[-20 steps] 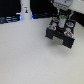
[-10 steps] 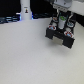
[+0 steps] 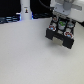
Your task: Open the kcup holder, insert the kcup into the holder, and close the kcup holder
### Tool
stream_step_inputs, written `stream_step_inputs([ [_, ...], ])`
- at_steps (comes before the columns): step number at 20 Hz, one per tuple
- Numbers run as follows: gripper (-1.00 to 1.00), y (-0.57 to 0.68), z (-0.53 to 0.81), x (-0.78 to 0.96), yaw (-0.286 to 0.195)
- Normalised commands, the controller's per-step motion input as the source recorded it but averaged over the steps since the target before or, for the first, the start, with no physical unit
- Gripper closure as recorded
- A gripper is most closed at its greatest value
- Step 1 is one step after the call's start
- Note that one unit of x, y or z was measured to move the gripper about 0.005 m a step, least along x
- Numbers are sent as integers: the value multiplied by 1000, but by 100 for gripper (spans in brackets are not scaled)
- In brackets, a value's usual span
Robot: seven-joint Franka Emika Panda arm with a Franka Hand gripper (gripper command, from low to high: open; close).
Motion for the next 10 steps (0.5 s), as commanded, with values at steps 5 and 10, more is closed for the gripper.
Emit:
stream_step_inputs([
  [5,-100,83,187,90,58],
  [10,-100,-7,317,141,78],
])
